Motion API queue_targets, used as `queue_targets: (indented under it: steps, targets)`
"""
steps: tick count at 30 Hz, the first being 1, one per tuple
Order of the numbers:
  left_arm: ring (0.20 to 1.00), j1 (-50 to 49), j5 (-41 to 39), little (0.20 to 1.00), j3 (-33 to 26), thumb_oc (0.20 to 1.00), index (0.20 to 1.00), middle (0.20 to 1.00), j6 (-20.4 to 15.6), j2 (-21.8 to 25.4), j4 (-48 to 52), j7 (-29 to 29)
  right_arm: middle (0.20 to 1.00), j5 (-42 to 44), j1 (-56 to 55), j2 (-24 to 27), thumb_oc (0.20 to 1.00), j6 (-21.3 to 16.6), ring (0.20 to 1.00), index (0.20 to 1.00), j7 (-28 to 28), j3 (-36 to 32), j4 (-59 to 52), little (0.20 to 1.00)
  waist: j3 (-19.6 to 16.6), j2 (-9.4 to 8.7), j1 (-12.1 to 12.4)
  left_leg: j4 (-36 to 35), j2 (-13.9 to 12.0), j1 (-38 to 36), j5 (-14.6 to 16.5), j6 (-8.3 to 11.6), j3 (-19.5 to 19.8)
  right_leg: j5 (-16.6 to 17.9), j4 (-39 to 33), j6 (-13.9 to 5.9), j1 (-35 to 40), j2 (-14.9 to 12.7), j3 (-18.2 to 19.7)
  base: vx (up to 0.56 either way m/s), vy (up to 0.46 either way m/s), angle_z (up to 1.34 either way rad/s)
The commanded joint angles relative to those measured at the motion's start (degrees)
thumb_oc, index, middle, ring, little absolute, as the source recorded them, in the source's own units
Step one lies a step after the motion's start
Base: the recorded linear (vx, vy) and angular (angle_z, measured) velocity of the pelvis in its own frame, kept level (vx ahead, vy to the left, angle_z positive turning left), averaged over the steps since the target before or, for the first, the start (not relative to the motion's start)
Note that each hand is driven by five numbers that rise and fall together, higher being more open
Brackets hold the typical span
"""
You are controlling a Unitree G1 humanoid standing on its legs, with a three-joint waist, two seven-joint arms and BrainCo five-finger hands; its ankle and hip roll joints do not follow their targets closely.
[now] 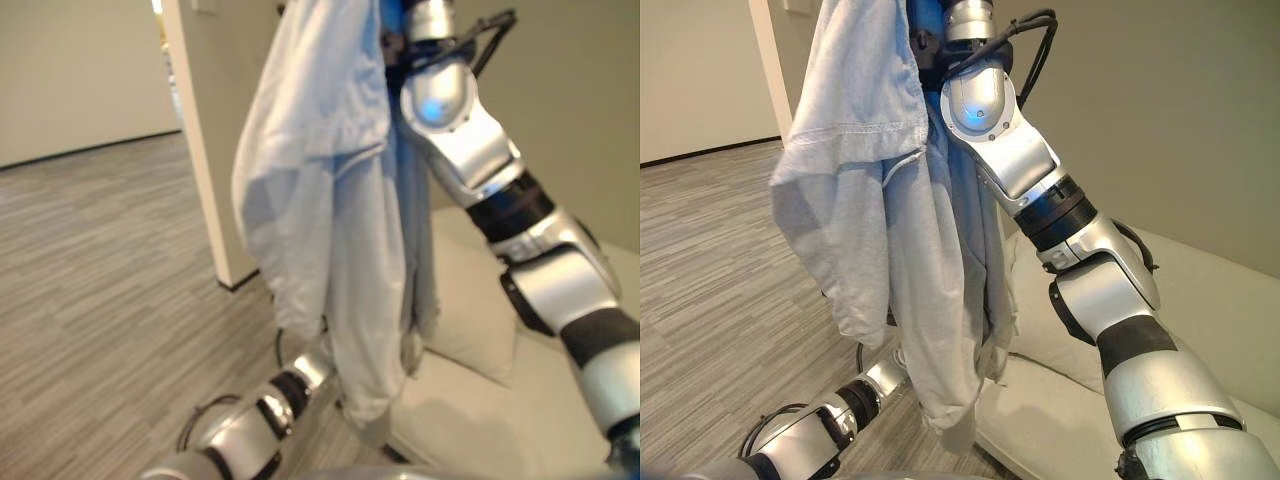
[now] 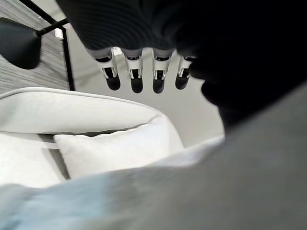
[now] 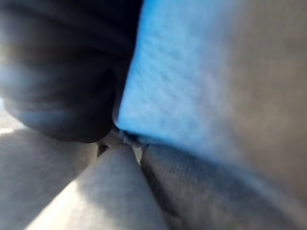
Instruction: Hang the clothes on the sofa on the clothes rack.
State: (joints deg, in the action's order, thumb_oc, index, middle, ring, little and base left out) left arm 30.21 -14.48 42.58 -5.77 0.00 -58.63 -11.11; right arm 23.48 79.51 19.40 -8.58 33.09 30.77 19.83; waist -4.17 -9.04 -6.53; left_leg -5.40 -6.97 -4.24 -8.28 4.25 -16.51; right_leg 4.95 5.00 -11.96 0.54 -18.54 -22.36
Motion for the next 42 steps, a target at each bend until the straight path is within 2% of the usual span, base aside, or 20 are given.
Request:
queue_targets:
  steps: [1, 7, 13, 16, 19, 20, 21, 24, 25, 27, 28, 29, 30, 31, 32, 34, 36, 39, 40, 42]
  targets:
    - [0.2, 9.2, 2.36, 0.2, -2.52, 0.2, 0.2, 0.2, -1.23, -4.89, -4.43, -2.38, 0.2, 3.17, 16.35, -1.56, 0.2, -3.67, 0.2, 0.2, 0.45, 0.97, 7.29, 0.2, 2.01, -0.68, -0.65, 0.55, 3.9, -3.08, 8.88, -1.01, -0.67, 3.9, -1.03, 0.48, -1.32, -0.04, 0.64, 0.0, 0.0, 0.0]
    - [0.2, 11.55, -5.36, 0.2, -8.32, 0.2, 0.2, 0.2, -1.99, -4.42, -5.5, -5.31, 0.2, 6.6, 18.26, -0.76, 0.2, -4.58, 0.2, 0.2, 1.06, 2.95, 9.83, 0.2, 1.72, -0.91, -1.57, 0.46, 4.18, -3.42, 8.89, -1.11, -1.02, 4.22, -1.19, 0.43, -1.3, -0.02, 1.35, 0.0, 0.004, -0.09]
    - [0.2, 9.29, -7.66, 0.2, -12.45, 0.2, 0.2, 0.2, -3.77, 0.56, 3.57, -8.6, 0.2, 4.54, 17.93, 6.16, 0.2, -3.62, 0.2, 0.2, 2.36, 3.31, 7.13, 0.2, 2.48, -0.23, -0.32, 0.58, 4.44, -3.28, 9.15, -1.16, -0.34, 4.16, -1.22, 0.12, -0.69, -0.24, 0.73, 0.0, 0.018, -0.02]
    - [0.2, 5.29, -5.82, 0.2, -16.84, 0.2, 0.2, 0.2, -4.94, 6.22, 15.2, -10.95, 0.2, 0.36, 15.31, 11.92, 0.2, -1.57, 0.2, 0.2, 2.38, 2.08, 3.06, 0.2, 2.67, -0.07, 1.01, 0.61, 5.08, -2.7, 8.99, -1.54, 0.35, 4.72, -1.38, -0.12, -0.46, -0.82, 0.05, 0.0, 0.046, 0.03]
    - [0.2, -0.52, -1.93, 0.2, -24.79, 0.2, 0.2, 0.2, -5.91, 12.68, 27.91, -13.28, 0.2, -5.48, 9.63, 18.8, 0.2, 0.92, 0.2, 0.2, 1.43, -0.42, -2.43, 0.2, 3.31, 0.41, 2.82, 0.73, 5.78, -2.47, 9.43, -1.84, 1.2, 5.38, -1.4, -0.8, 0.09, -1.66, -0.71, -0.01, 0.051, 0.05]
    - [0.2, -0.78, -1.86, 0.2, -24.76, 0.2, 0.2, 0.2, -5.71, 12.8, 28.25, -13.3, 0.2, -5.56, 9.36, 18.8, 0.2, 1.05, 0.2, 0.2, 1.43, -0.62, -2.66, 0.2, 3.16, 0.24, 2.75, 0.65, 5.9, -2.32, 9.18, -1.92, 1.22, 5.6, -1.56, -0.73, 0.01, -1.75, -0.77, -0.03, 0.069, 0.17]
    - [0.2, -5.21, 2.26, 0.2, -31.08, 0.2, 0.2, 0.2, -5.42, 16.73, 34.33, -14.99, 0.2, -8.95, 5.25, 22.34, 0.2, 2.46, 0.2, 0.2, 0.43, -2.89, -5.91, 0.2, 3.32, 0.29, 3.94, 0.67, 6.7, -1.95, 9.29, -2.13, 1.76, 6.52, -1.79, -1.19, 0.29, -2.53, -1.42, -0.01, 0.063, 0.2]
    - [0.2, -8.98, 7.56, 0.2, -38.22, 0.2, 0.2, 0.2, -4.63, 20.17, 38.77, -17.18, 0.2, -11.59, 0.13, 25.02, 0.2, 3.74, 0.2, 0.2, -1.49, -5.3, -9.23, 0.2, 3.53, 0.36, 4.84, 0.66, 7.71, -1.51, 9.33, -2.41, 2.14, 8.22, -2.26, -1.84, 0.42, -3.63, -1.97, -0.03, 0.076, 0.12]
    - [0.2, -11.38, 11.42, 0.2, -42.63, 0.2, 0.2, 0.2, -4.27, 22.77, 41.49, -18.89, 0.2, -12.55, -3.41, 26.62, 0.2, 3.7, 0.2, 0.2, -3.08, -6.91, -11.77, 0.2, 3.97, 0.63, 5.22, 0.76, 8.13, -1.16, 9.41, -2.35, 2.4, 9.83, -1.84, -2.29, 0.28, -4.23, -2.09, -0.04, 0.06, 0.11]
    - [0.2, -12.22, 13.72, 0.2, -44.69, 0.2, 0.2, 0.2, -3.75, 24.06, 42.45, -20.11, 0.2, -13.29, -5.83, 26.74, 0.2, 3.7, 0.2, 0.2, -3.99, -8.37, -13.52, 0.2, 4.22, 0.71, 5.15, 0.63, 8.23, -0.85, 8.87, -2.6, 2.48, 10.3, -1.38, -2.23, -0.23, -4.44, -1.71, -0.08, 0.074, 0.18]
    - [0.2, -13.37, 18.29, 0.2, -47.72, 0.2, 0.2, 0.2, -3.18, 26.69, 44.45, -22.5, 0.2, -14.93, -10.02, 27.92, 0.2, 3.24, 0.2, 0.2, -6.16, -9.49, -17.15, 0.2, 5.33, 1.78, 4.8, 0.65, 7.53, -0.83, 8.72, -3.04, 2.33, 6.99, 2.18, -0.92, -1.12, -2.86, -0.15, -0.1, 0.086, 0.26]
    - [0.2, -13.48, 18.39, 0.2, -47.74, 0.2, 0.2, 0.2, -3.11, 26.69, 44.61, -22.5, 0.2, -15.0, -10.29, 27.9, 0.2, 3.33, 0.2, 0.2, -6.23, -9.72, -17.4, 0.2, 5.29, 1.68, 4.85, 0.59, 7.52, -0.72, 8.45, -3.04, 2.24, 6.96, 2.42, -0.67, -1.4, -2.89, -0.1, -0.09, 0.116, 0.25]
    - [0.2, -14.57, 20.42, 0.2, -49.33, 0.2, 0.2, 0.2, -2.98, 27.81, 45.31, -23.11, 0.2, -15.62, -11.78, 28.58, 0.2, 2.87, 0.2, 0.2, -7.23, -10.05, -19.0, 0.2, 5.77, 2.4, 4.88, 0.63, 7.02, -0.76, 8.48, -3.21, 2.05, 4.04, 4.6, 0.29, -1.85, -1.21, 0.83, -0.08, 0.108, 0.16]
    - [0.2, -16.83, 23.36, 0.2, -51.58, 0.2, 0.2, 0.2, -2.76, 29.32, 47.4, -24.4, 0.2, -15.8, -13.78, 29.47, 0.2, 1.69, 0.2, 0.2, -8.55, -10.26, -21.68, 0.2, 6.48, 3.16, 5.39, 0.71, 6.39, -0.82, 7.99, -3.59, 1.22, 0.34, 10.12, 1.62, -3.0, 1.85, 0.82, -0.08, 0.107, 0.05]
    - [0.2, -16.97, 23.45, 0.2, -51.65, 0.2, 0.2, 0.2, -2.68, 29.28, 47.6, -24.39, 0.2, -15.81, -13.9, 29.46, 0.2, 1.7, 0.2, 0.2, -8.6, -10.36, -21.79, 0.2, 6.45, 3.12, 5.43, 0.65, 6.36, -0.7, 7.73, -3.59, 1.11, 0.35, 10.37, 1.86, -3.29, 1.84, 0.85, -0.08, 0.105, 0.0]
    - [0.2, -18.81, 26.5, 0.2, -53.98, 0.2, 0.2, 0.2, -2.14, 30.25, 49.73, -25.89, 0.2, -15.91, -16.11, 29.97, 0.2, 0.72, 0.2, 0.2, -9.97, -10.85, -23.98, 0.2, 7.05, 3.66, 5.93, 0.78, 6.23, -0.4, 7.03, -4.04, 0.42, -3.52, 15.88, 3.05, -4.53, 5.25, -0.47, -0.06, 0.068, -0.07]
    - [0.2, -20.55, 30.06, 0.2, -56.08, 0.2, 0.2, 0.2, -1.92, 31.4, 52.26, -27.36, 0.2, -16.08, -19.66, 29.98, 0.2, -0.76, 0.2, 0.2, -11.12, -12.0, -26.0, 0.2, 7.46, 3.57, 6.33, 0.93, 6.76, -0.31, 6.93, -4.12, -0.1, -5.8, 18.57, 2.85, -5.26, 8.01, -1.37, -0.04, 0.033, -0.08]
    - [0.2, -25.43, 35.69, 0.2, -59.65, 0.2, 0.2, 0.2, -1.37, 32.43, 57.29, -29.38, 0.2, -15.69, -27.11, 27.89, 0.2, -2.96, 0.2, 0.2, -11.86, -14.56, -30.87, 0.2, 6.94, 2.08, 8.39, 0.97, 7.39, 0.83, 6.56, -3.53, -1.81, -10.17, 11.4, 5.53, -1.13, 10.24, -3.03, -0.03, -0.086, -0.2]
    - [0.2, -29.97, 37.3, 0.2, -61.09, 0.2, 0.2, 0.2, -1.59, 30.65, 60.14, -28.61, 0.2, -17.04, -34.97, 24.61, 0.2, -3.7, 0.2, 0.2, -12.35, -17.3, -35.27, 0.2, 6.51, 1.8, 9.22, 0.96, 7.24, 0.68, 6.73, -3.07, -2.27, -10.52, 6.38, 6.34, 0.15, 11.41, -2.55, 0.02, -0.113, -0.32]
    - [0.2, -32.14, 37.14, 0.2, -61.15, 0.2, 0.2, 0.2, -2.02, 29.53, 60.8, -29.13, 0.2, -17.4, -40.43, 22.53, 0.2, -3.93, 0.2, 0.2, -12.86, -19.1, -38.21, 0.2, 5.91, 1.71, 9.86, 1.43, 7.17, 0.96, 6.97, -2.79, -2.39, -9.72, 3.22, 6.02, 1.22, 12.14, -2.12, 0.02, -0.073, -0.6]
